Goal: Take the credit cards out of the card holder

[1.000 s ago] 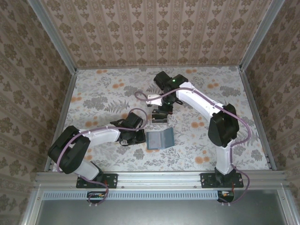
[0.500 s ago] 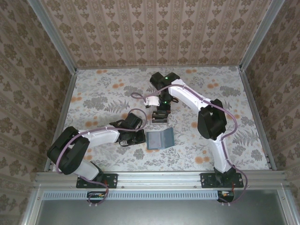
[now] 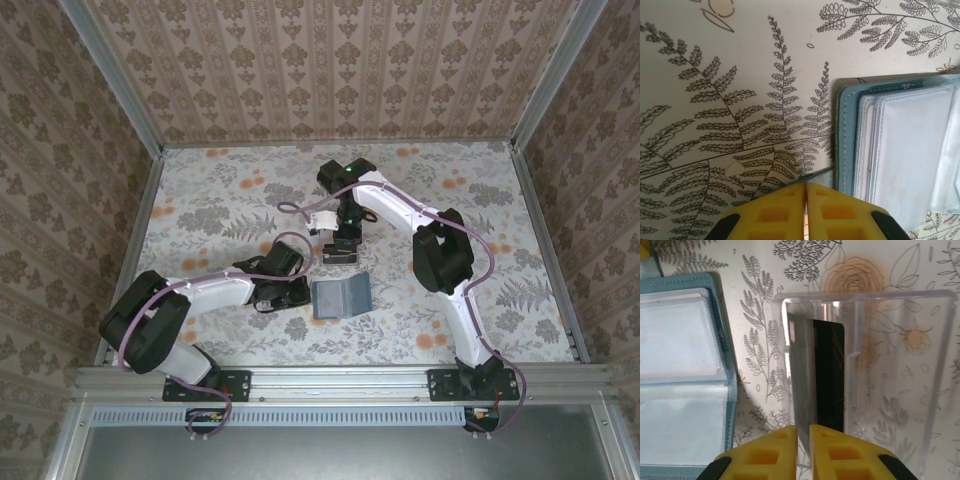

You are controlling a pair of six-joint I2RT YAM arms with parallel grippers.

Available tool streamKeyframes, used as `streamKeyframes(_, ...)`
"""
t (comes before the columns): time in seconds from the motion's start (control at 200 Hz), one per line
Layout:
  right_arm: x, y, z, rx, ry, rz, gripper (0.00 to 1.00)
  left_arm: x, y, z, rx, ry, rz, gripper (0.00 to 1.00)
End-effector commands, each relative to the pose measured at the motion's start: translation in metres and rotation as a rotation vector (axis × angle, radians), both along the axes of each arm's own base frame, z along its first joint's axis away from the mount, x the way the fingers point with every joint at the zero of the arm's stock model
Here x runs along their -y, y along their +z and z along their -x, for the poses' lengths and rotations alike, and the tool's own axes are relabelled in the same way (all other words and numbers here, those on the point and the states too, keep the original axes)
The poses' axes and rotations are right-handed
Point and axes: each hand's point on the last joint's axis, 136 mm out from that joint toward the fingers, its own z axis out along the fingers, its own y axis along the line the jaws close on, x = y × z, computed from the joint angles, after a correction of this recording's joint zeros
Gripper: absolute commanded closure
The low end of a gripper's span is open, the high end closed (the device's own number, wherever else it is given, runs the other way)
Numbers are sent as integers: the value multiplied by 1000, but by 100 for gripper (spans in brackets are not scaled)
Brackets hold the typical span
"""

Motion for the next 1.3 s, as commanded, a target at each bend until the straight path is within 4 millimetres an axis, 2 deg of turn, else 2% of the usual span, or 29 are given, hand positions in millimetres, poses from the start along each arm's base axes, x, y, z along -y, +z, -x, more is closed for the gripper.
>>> streamKeyframes(0.0, 1, 20, -20, 103, -42, -11, 82, -12, -6, 12, -48, 16, -37, 88)
streamKeyframes(0.15, 1, 39, -25, 174, -70, -39, 82, -12, -1, 10, -36, 16, -37, 89)
streamKeyframes(0.3, 2, 55, -22, 214, -136, -81, 82, -8, 7, 5, -18, 14, -22, 88)
streamKeyframes(0.54, 1, 90, -18, 320, -420, -281, 79, 0, 24, -3, 14, 10, 4, 88)
streamKeyframes(0.67, 8, 100, -11, 335, -620, -374, 77, 3, 30, -7, 26, 5, 12, 88)
streamKeyframes(0.78, 17, 100, 1, 290, -808, -426, 78, 7, 32, -9, 26, 2, 17, 89)
streamKeyframes(0.945, 18, 91, 29, 116, -1043, -506, 79, 11, 27, -10, 9, -3, 14, 89)
streamKeyframes(1.13, 10, 76, 61, -119, -1208, -546, 81, 15, 18, -7, -11, -9, 15, 89)
streamKeyframes(1.295, -6, 64, 78, -310, -1286, -590, 83, 18, 11, -4, -27, -17, 15, 89)
